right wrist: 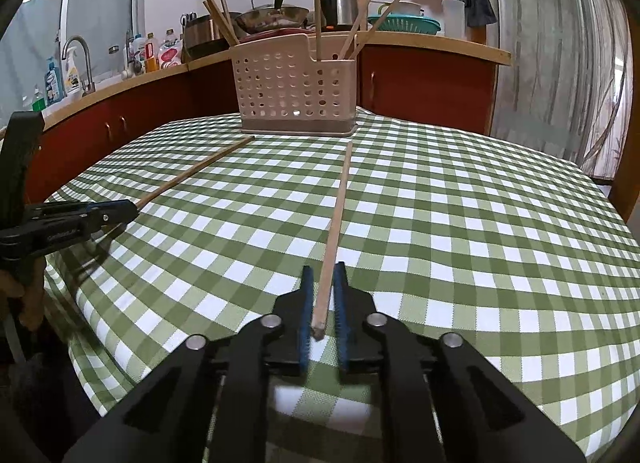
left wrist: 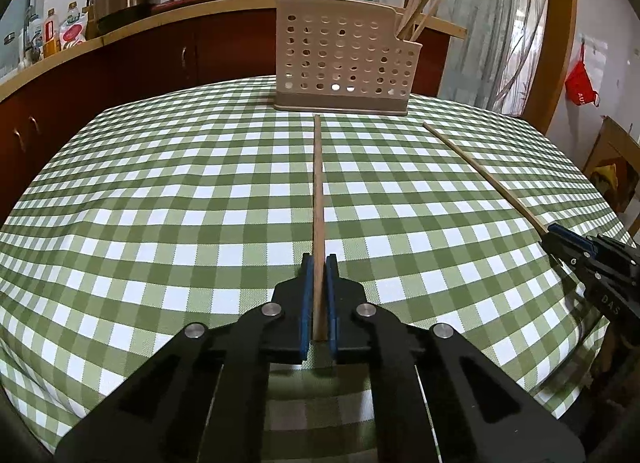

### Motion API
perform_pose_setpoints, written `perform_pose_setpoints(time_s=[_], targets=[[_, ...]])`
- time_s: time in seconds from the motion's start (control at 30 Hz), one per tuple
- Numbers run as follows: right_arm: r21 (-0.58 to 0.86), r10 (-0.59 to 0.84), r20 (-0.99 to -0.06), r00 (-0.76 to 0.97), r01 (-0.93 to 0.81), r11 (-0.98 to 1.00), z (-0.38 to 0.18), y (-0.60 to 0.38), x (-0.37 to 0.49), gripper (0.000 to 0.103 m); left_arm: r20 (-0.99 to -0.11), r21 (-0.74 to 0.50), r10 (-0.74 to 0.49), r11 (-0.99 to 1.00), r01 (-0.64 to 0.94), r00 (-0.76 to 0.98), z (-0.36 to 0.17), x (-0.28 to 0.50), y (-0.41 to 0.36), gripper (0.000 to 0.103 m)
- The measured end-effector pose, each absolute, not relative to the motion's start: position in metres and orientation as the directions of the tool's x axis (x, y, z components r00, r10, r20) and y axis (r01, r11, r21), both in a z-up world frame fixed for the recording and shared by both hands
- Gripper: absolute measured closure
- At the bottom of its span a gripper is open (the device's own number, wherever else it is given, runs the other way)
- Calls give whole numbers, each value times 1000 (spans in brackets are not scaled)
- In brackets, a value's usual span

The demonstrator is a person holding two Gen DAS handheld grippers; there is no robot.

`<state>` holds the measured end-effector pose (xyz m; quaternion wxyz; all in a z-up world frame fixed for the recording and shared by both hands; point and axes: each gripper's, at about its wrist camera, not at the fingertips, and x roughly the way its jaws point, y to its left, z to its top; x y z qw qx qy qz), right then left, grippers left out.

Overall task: Organize utensils
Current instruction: 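Move both tools to the last chopsticks and close each on one, then lift the chopsticks upright with both tools and raise them off the cloth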

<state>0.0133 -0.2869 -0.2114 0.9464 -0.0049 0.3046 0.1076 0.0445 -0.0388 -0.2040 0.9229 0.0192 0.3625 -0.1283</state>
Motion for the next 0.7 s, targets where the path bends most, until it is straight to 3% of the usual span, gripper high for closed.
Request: perform_pose_setpoints(time_s=[0.27, 0.7], targets=[[63, 181, -535, 825, -175, 983, -193, -292, 7, 96, -644, -50, -218, 968, 245, 733, -191, 40, -34, 96], [63, 162, -426, 890, -149, 987, -141, -300, -3, 96, -523, -44, -227, 970, 240, 821, -135, 23, -24, 96]])
